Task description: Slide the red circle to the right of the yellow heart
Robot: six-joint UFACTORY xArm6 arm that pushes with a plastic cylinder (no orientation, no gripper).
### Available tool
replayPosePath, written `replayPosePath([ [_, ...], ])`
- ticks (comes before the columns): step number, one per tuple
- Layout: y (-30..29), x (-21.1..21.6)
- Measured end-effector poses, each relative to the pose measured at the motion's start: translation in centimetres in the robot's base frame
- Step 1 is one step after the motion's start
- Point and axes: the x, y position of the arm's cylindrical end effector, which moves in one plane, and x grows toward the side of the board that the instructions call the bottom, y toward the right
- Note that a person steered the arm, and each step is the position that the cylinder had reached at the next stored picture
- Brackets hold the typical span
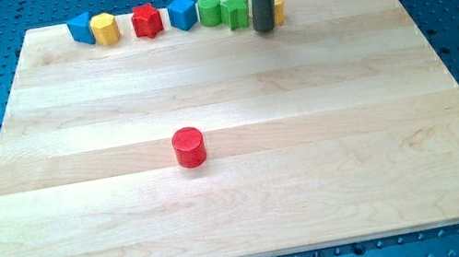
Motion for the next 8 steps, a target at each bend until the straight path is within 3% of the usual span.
replayPosePath([
  [1,-0.4,0.0],
  [2,-1.2,3.3],
  [4,-16.4,8.2],
  [5,-22.0,16.3],
  [6,-24.1,21.7],
  [7,-17.8,23.8],
  [8,-9.7,21.2],
])
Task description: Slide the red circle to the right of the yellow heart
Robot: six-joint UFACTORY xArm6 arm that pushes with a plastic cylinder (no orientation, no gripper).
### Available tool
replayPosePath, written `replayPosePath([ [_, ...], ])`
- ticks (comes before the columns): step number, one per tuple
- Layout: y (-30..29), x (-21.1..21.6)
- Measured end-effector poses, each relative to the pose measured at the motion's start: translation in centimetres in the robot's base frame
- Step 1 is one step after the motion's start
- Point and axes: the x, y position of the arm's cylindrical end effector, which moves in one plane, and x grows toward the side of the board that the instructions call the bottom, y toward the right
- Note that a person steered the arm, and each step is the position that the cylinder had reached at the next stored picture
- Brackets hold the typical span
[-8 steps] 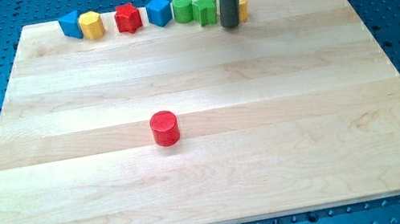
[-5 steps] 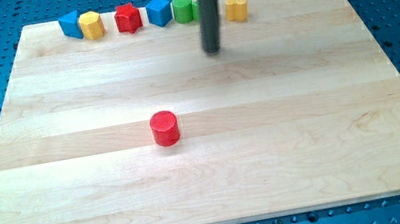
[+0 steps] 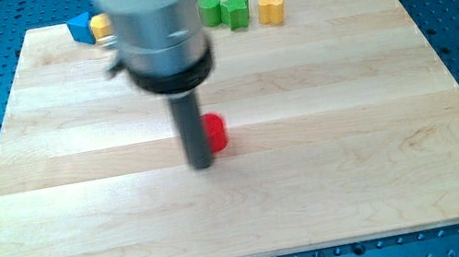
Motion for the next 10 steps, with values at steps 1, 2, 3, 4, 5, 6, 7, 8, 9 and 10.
replayPosePath([
  [1,4.7,-7.1],
  [2,7.6,-11.1],
  [3,8.2,-12.2],
  [4,8.5,-14.7],
  [5,11.0,-16.0],
  [6,14.2,-16.9],
  [7,15.7,-17.9],
  [8,15.5,-18.1],
  [9,12.8,-17.4],
  [10,14.5,-18.9],
])
